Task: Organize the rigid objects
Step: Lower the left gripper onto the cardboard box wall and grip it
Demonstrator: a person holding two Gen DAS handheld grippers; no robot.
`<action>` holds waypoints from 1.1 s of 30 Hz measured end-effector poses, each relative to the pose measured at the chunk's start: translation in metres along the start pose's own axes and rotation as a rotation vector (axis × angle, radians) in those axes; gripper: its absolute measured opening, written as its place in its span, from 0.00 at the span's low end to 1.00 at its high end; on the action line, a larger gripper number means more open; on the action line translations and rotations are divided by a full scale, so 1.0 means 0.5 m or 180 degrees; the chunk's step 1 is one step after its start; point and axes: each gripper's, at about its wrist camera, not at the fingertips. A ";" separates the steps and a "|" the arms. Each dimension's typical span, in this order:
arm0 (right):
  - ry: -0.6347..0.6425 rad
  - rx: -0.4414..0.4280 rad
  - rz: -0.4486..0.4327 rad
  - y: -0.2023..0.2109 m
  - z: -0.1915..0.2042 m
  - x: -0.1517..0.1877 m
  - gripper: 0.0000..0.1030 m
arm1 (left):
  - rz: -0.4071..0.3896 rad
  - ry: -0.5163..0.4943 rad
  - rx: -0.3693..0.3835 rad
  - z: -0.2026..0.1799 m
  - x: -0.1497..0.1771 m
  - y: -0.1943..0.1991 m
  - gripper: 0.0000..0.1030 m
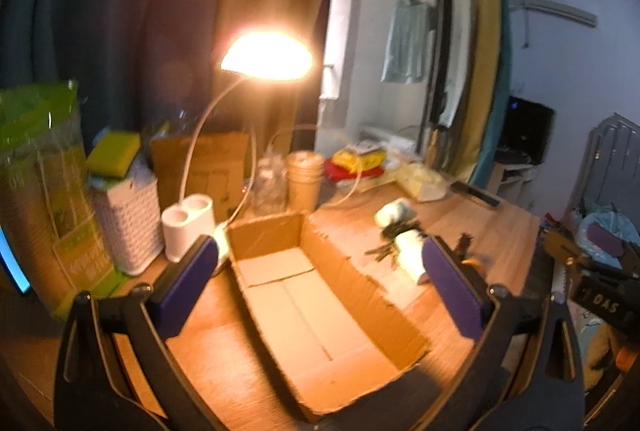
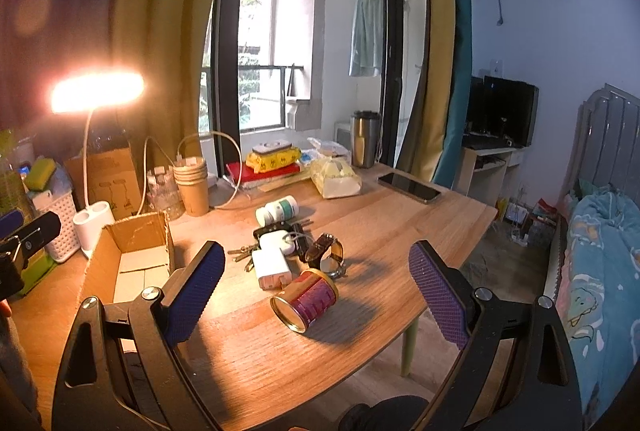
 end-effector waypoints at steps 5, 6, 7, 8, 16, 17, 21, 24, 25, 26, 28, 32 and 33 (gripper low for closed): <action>0.0015 0.0002 0.0129 -0.044 -0.002 0.010 0.93 | 0.0232 0.0032 -0.0147 0.027 0.031 -0.052 0.99; 0.0017 0.0003 0.0152 -0.052 -0.002 0.013 0.93 | 0.0286 0.0034 -0.0171 0.030 0.037 -0.062 0.99; 0.0020 0.0006 0.0181 -0.062 0.000 0.015 0.93 | 0.0336 0.0044 -0.0191 0.036 0.044 -0.072 0.99; 0.0023 0.0009 0.0212 -0.072 0.000 0.020 0.93 | 0.0402 0.0064 -0.0213 0.042 0.053 -0.083 0.99; 0.0039 0.0037 0.0406 -0.127 -0.010 0.039 0.93 | 0.1006 0.0163 -0.0219 0.064 0.117 -0.156 0.99; 0.0035 0.0042 0.0422 -0.132 -0.012 0.041 0.93 | 0.1054 0.0169 -0.0215 0.063 0.124 -0.163 0.99; 0.0028 0.0064 0.0481 -0.152 -0.018 0.050 0.93 | 0.1242 0.0140 -0.0133 0.059 0.141 -0.184 0.99; 0.0028 0.0081 0.0531 -0.165 -0.021 0.057 0.93 | 0.1362 0.0128 -0.0027 0.053 0.149 -0.199 0.87; 0.0027 0.0089 0.0543 -0.168 -0.022 0.059 0.93 | 0.1419 0.0126 0.0032 0.052 0.153 -0.207 0.76; 0.0025 0.0094 0.0557 -0.173 -0.023 0.061 0.93 | 0.1464 0.0136 0.0093 0.052 0.157 -0.213 0.71; 0.0015 0.0102 0.0590 -0.181 -0.026 0.064 0.93 | 0.1539 0.0154 0.0174 0.053 0.164 -0.229 0.48; 0.0011 0.0119 0.0659 -0.198 -0.028 0.074 0.93 | 0.1542 0.0049 0.0291 0.047 0.166 -0.246 0.37; 0.0009 0.0122 0.0673 -0.202 -0.028 0.076 0.93 | 0.1545 0.0002 0.0319 0.043 0.166 -0.249 0.31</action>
Point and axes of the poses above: each gripper's, at about its wrist camera, not at the fingertips, and y roughly against the way its jaws point, z to its left, x to its underside, and after that the axes turned 5 degrees about -y, right-handed
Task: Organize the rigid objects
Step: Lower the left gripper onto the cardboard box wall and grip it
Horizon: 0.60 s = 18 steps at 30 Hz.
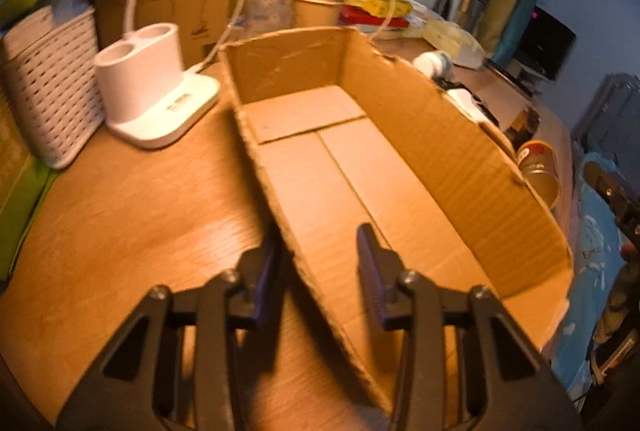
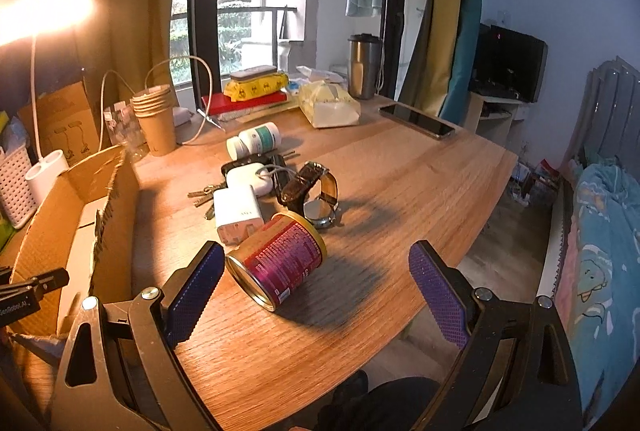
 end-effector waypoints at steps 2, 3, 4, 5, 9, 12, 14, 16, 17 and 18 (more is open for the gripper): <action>-0.0005 -0.0004 0.0039 -0.008 0.000 0.002 0.93 | 0.0013 -0.0131 0.0021 -0.010 -0.005 -0.008 0.29; -0.0008 -0.0005 0.0052 -0.010 0.000 0.003 0.93 | 0.0021 -0.0174 0.0033 -0.012 -0.008 -0.012 0.27; -0.0010 -0.0003 0.0066 -0.013 0.000 0.003 0.93 | 0.0036 -0.0204 0.0051 -0.014 -0.011 -0.018 0.27; -0.0013 -0.0004 0.0077 -0.016 0.000 0.003 0.93 | 0.0047 -0.0238 0.0078 -0.015 -0.016 -0.022 0.26; -0.0034 -0.0004 0.0122 -0.025 -0.002 0.005 0.93 | 0.0063 -0.0397 0.0180 -0.015 -0.036 -0.038 0.20; -0.0062 -0.0015 0.0157 -0.032 -0.004 0.004 0.93 | 0.0071 -0.0663 0.0148 -0.021 -0.048 -0.056 0.19; -0.0066 -0.0030 0.0176 -0.039 -0.002 0.001 0.93 | 0.0062 -0.0754 0.0170 -0.021 -0.057 -0.061 0.19; -0.0078 -0.0070 0.0204 -0.051 0.000 -0.004 0.93 | 0.0039 -0.0769 0.0241 -0.018 -0.062 -0.064 0.19; -0.0094 -0.0084 0.0221 -0.057 -0.001 -0.005 0.93 | 0.0047 -0.0742 0.0288 -0.015 -0.065 -0.066 0.18; -0.0112 -0.0106 0.0241 -0.064 0.000 -0.007 0.93 | 0.0042 -0.0712 0.0331 -0.013 -0.068 -0.066 0.14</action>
Point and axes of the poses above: each gripper's, at about its wrist camera, not at the fingertips, and y roughly against the way its jaws point, z to its left, x to its underside, and after that the axes turned 5 degrees about -y, right-handed
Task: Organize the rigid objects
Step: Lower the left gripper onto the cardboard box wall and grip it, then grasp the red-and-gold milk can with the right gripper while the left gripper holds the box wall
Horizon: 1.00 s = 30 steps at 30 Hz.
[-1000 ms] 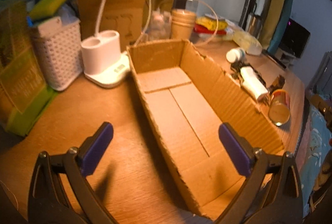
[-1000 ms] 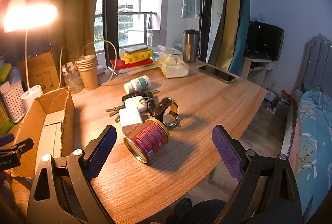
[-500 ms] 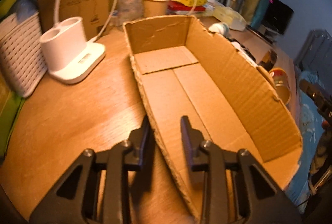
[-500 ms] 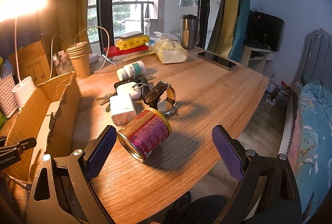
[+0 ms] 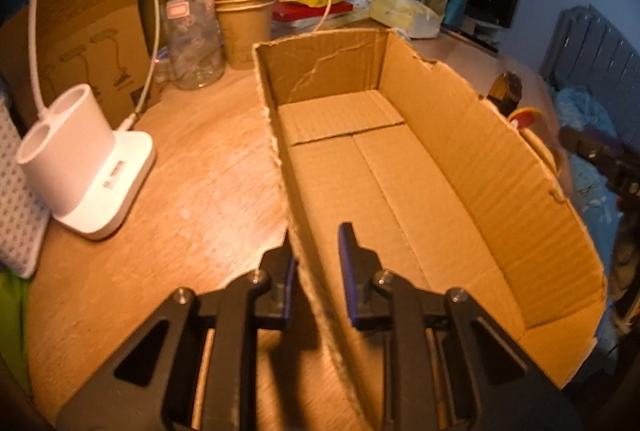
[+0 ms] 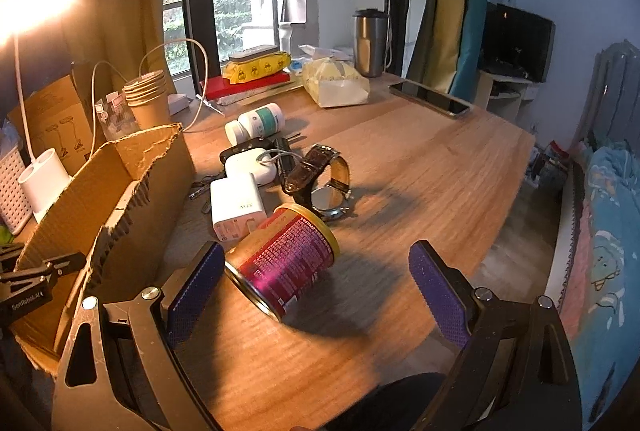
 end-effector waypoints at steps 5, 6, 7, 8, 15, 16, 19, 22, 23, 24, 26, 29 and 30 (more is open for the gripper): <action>-0.0099 -0.0106 0.0150 -0.041 0.010 -0.010 0.93 | -0.0041 0.0074 0.0107 0.005 -0.001 0.005 0.11; -0.0113 -0.0113 0.0181 -0.049 0.012 -0.012 0.93 | -0.0023 0.0087 0.0083 0.005 -0.002 0.003 0.11; -0.0121 -0.0105 0.0199 -0.053 0.015 -0.012 0.93 | -0.0003 0.0112 0.0087 0.007 -0.002 0.001 0.10; -0.0131 -0.0088 0.0210 -0.058 0.017 -0.013 0.93 | 0.0002 0.0157 0.0085 0.009 -0.003 -0.001 0.10; -0.0117 -0.0062 0.0274 -0.082 0.029 -0.014 0.92 | 0.0010 0.0300 0.0012 0.024 0.003 0.001 0.10; -0.0115 -0.0060 0.0283 -0.085 0.030 -0.014 0.92 | 0.0013 0.0293 0.0004 0.023 0.003 0.000 0.10; -0.0119 -0.0053 0.0313 -0.093 0.032 -0.010 0.92 | 0.0017 0.0277 -0.0054 0.017 0.001 0.000 0.11; -0.0142 -0.0030 0.0315 -0.096 0.029 -0.007 0.89 | 0.0023 0.0300 -0.0074 0.015 -0.002 -0.004 0.10; -0.0143 -0.0017 0.0320 -0.099 0.028 -0.006 0.81 | 0.0024 0.0302 -0.0078 0.015 -0.002 -0.004 0.10; -0.0143 0.0007 0.0325 -0.101 0.026 -0.006 0.79 | 0.0026 0.0305 -0.0077 0.014 -0.003 -0.005 0.10; -0.0138 0.0017 0.0317 -0.103 0.024 -0.006 0.79 | 0.0028 0.0298 -0.0081 0.015 -0.004 -0.005 0.10; -0.0121 0.0005 0.0306 -0.100 0.025 -0.004 0.78 | 0.0029 0.0307 -0.0091 0.015 -0.005 -0.007 0.11; -0.0124 -0.0002 0.0301 -0.099 0.025 -0.004 0.78 | 0.0028 0.0308 -0.0091 0.015 -0.005 -0.007 0.11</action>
Point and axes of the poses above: each gripper's, at about its wrist camera, not at the fingertips, and y roughly against the way its jaws point, z to its left, x to its underside, and after that the axes turned 5 degrees about -y, right-handed
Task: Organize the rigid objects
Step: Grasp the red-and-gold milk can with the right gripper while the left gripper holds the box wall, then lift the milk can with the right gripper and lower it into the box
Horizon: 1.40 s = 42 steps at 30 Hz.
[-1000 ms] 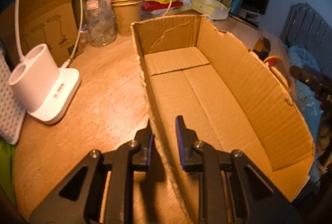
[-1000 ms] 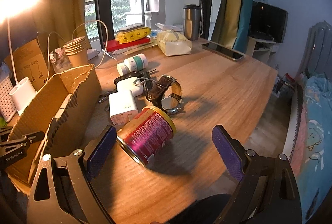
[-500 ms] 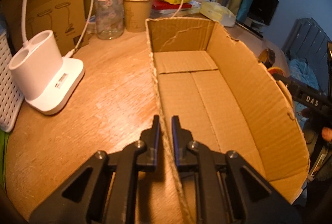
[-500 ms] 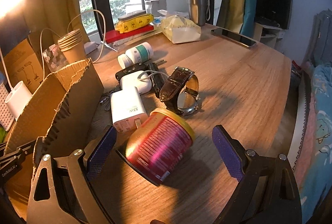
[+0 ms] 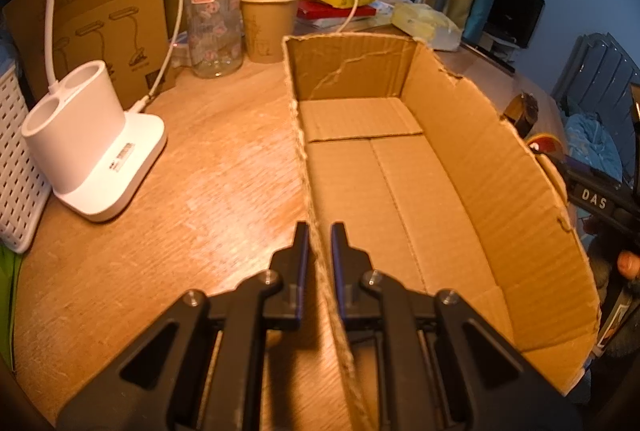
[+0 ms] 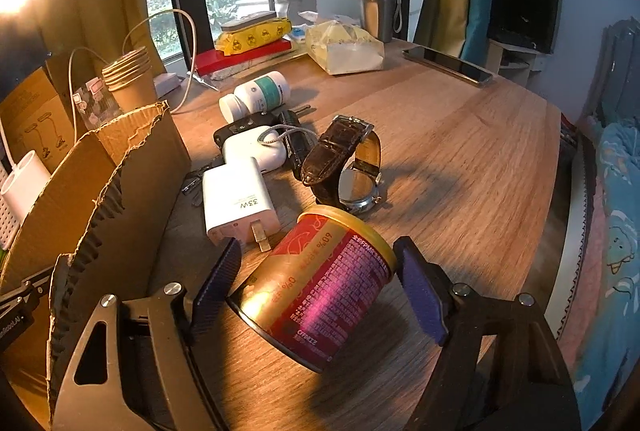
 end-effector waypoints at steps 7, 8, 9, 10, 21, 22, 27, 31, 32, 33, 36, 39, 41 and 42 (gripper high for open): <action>0.0040 -0.0018 -0.0069 0.018 -0.004 -0.004 0.59 | 0.0003 0.0018 0.0007 0.001 -0.001 -0.001 0.11; 0.0060 -0.0016 -0.0078 0.020 -0.004 -0.005 0.59 | 0.0003 0.0021 0.0010 0.002 -0.001 -0.002 0.11; 0.0076 -0.0011 -0.0076 0.020 -0.004 -0.005 0.58 | 0.0003 0.0021 0.0009 0.002 -0.001 -0.002 0.11; 0.0081 -0.0016 -0.0067 0.018 -0.005 -0.003 0.58 | 0.0001 0.0021 0.0004 0.001 0.000 -0.002 0.11; 0.0076 -0.0105 -0.0131 0.034 -0.007 -0.006 0.57 | -0.0007 0.0055 -0.0186 0.000 0.005 0.004 0.13; 0.0077 -0.0109 -0.0137 0.036 -0.007 -0.008 0.57 | -0.0008 0.0051 -0.0187 0.000 0.006 0.004 0.13; 0.0026 -0.0197 -0.0202 0.060 -0.004 -0.024 0.51 | -0.0004 0.0062 -0.0166 0.002 0.007 0.004 0.13; 0.0078 -0.0242 -0.0371 0.092 0.015 -0.048 0.15 | -0.0001 0.0073 -0.0151 0.003 0.007 0.004 0.13; 0.0110 -0.0234 -0.0364 0.089 0.019 -0.052 0.15 | -0.0001 0.0073 -0.0153 0.003 0.007 0.004 0.13; 0.0128 -0.0225 -0.0323 0.082 0.021 -0.053 0.15 | -0.0001 0.0073 -0.0154 0.003 0.007 0.004 0.13; 0.0089 -0.0274 -0.0161 0.054 0.020 -0.045 0.15 | 0.0000 0.0075 -0.0151 0.003 0.007 0.004 0.13; 0.0148 -0.0309 -0.0118 0.044 0.022 -0.030 0.37 | -0.0002 0.0074 -0.0152 0.003 0.007 0.004 0.13; 0.0204 -0.0249 -0.0153 0.035 0.020 -0.012 0.50 | -0.0001 0.0076 -0.0149 0.003 0.007 0.004 0.13; 0.0240 -0.0207 -0.0180 0.036 0.021 -0.006 0.54 | 0.0001 0.0077 -0.0146 0.003 0.007 0.004 0.13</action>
Point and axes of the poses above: each gripper's, at about its wrist camera, not at the fingertips, and y roughly against the way its jaws point, z to its left, x to its underside, and after that the axes turned 5 degrees about -y, right-handed
